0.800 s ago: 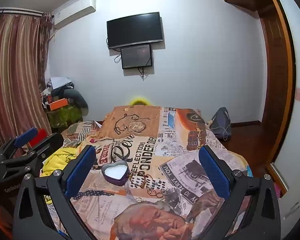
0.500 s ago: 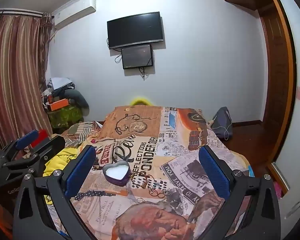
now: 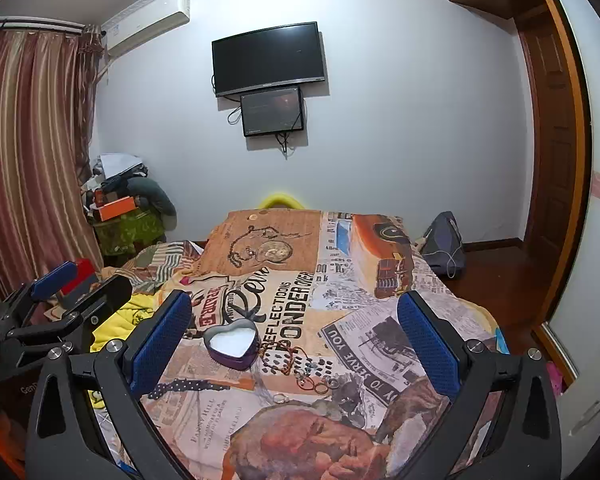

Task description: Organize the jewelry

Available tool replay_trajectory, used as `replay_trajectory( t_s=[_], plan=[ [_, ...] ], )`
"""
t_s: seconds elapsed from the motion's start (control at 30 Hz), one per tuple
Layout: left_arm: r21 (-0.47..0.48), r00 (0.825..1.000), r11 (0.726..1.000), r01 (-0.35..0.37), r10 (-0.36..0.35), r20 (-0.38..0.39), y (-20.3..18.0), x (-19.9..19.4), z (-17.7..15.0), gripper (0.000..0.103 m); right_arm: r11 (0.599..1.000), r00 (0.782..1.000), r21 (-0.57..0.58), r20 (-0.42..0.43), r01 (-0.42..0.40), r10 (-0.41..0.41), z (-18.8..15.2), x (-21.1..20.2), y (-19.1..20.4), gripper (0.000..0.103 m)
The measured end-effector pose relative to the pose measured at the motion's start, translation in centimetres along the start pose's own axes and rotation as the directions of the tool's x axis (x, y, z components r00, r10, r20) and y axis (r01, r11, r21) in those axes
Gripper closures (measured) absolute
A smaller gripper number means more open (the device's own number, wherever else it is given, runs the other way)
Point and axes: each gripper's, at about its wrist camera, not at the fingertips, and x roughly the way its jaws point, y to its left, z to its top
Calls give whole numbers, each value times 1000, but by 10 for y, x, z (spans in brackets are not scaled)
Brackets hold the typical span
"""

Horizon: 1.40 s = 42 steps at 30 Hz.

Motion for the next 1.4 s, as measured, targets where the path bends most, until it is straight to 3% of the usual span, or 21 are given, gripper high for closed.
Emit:
replay_trajectory(
  t_s=[1.4],
  plan=[
    [-3, 1000, 1000, -1, 1, -16, 3, 5, 0, 0, 1000, 1000, 5, -6, 8, -8, 1, 3, -4, 1]
  ],
)
